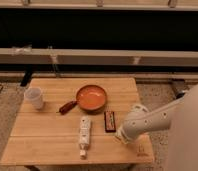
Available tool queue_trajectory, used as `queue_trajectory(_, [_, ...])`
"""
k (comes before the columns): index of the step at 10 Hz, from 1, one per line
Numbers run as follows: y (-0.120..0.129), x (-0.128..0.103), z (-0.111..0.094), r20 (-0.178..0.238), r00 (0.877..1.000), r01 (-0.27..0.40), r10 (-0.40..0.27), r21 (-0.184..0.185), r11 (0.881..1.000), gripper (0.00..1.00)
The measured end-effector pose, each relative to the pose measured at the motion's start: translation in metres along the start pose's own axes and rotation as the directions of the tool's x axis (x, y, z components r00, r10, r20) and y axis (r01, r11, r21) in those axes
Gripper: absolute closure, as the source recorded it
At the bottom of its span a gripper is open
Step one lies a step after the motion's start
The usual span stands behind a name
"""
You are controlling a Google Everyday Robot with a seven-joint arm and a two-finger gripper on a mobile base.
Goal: Place the white sponge in the ceramic bowl
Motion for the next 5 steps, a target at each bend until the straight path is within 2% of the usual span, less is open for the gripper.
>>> queue_trajectory(2, [-0.010,-0.003,-0.013,0.021,1.000,-0.008,0.008,0.016,1.000,1.00])
queue_trajectory(5, [-0.029,-0.016,-0.049,0.080,0.997,-0.014,0.012,0.025,1.000,1.00])
